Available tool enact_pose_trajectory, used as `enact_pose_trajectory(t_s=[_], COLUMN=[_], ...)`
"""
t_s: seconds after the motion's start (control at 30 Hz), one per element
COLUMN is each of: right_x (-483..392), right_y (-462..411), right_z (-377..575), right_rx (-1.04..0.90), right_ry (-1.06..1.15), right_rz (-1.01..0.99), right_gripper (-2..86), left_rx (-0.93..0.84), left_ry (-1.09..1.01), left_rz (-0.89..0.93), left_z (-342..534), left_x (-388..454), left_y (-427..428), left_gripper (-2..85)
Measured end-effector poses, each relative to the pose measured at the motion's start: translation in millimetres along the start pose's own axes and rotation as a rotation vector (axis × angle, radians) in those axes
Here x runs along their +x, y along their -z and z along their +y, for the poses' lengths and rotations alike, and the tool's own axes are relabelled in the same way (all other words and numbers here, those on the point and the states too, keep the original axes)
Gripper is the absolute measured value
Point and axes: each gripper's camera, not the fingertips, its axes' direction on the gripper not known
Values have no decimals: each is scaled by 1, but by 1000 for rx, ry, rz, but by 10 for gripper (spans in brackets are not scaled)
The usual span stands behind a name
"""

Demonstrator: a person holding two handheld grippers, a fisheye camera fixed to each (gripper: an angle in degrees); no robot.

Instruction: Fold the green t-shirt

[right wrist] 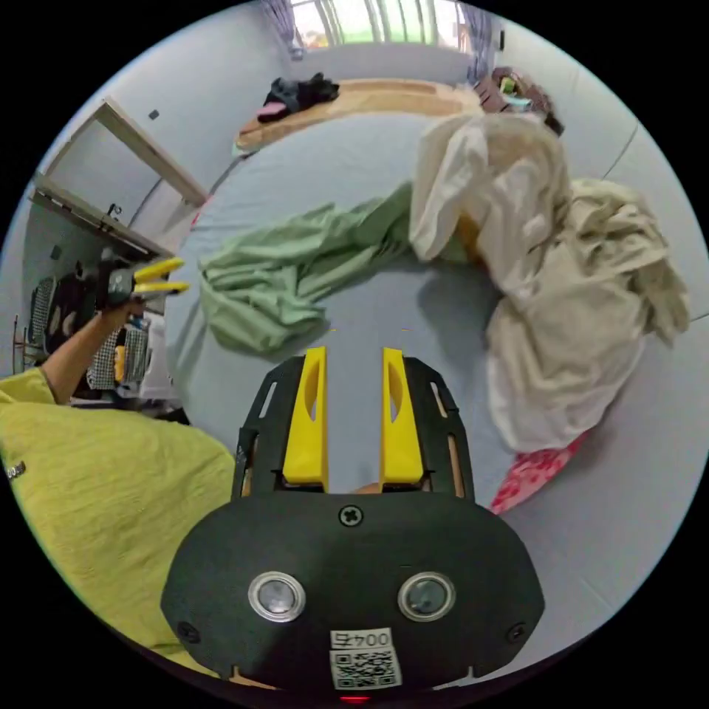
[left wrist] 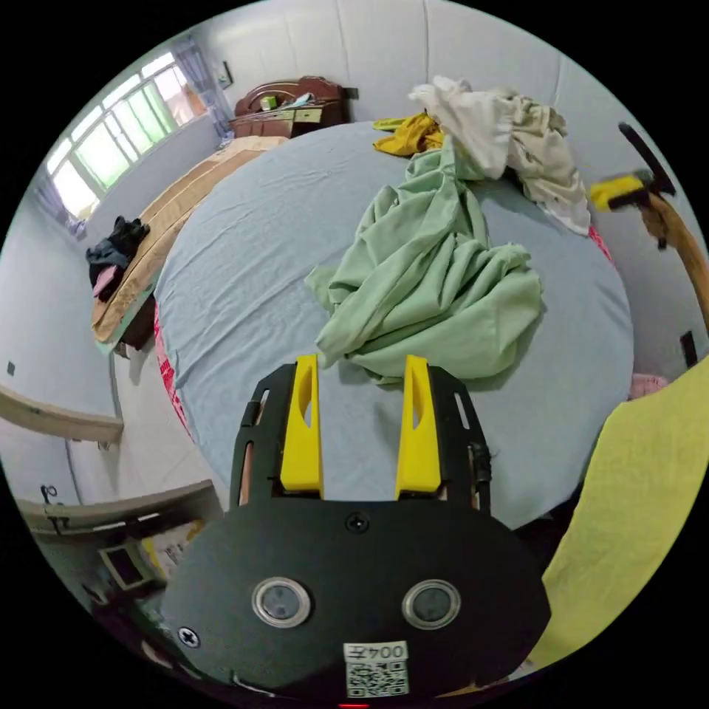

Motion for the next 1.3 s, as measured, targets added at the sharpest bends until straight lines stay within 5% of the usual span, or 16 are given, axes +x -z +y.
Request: enact_pose_trajectory(t_s=[0.17, 0.33, 0.5, 0.7, 0.8, 0.87, 0.93, 1.13, 1.3], right_x=[-65, -63, -15, 58, 88, 96, 87, 47, 30], right_y=[-95, -42, 24, 38, 20, 20, 57, 230, 281], right_z=[36, 24, -48, -166, -203, -209, -206, -216, -238], right_rx=[-152, 151, 292, 234, 153, 126, 206, 535, 638], right_ry=[-179, -392, -397, -360, -353, -322, -280, -183, -249], right_rz=[-34, 120, 326, 453, 406, 315, 298, 462, 659], right_gripper=[103, 115, 170, 234, 224, 144, 66, 52, 53], left_rx=[-8, 17, -9, -37, -63, -82, -90, -114, -116], left_ry=[-139, -188, -165, -86, -40, 4, 42, 44, 91], left_rz=[92, 187, 201, 136, 108, 98, 99, 82, 94], left_z=[-25, -40, -52, -68, -77, -84, -88, -103, -111], left_x=[-27, -39, -39, -36, -38, -43, -48, -61, -78], left_y=[-32, -48, -60, -70, -72, -74, -75, -79, -81], left_gripper=[143, 124, 96, 83, 80, 78, 77, 76, 69])
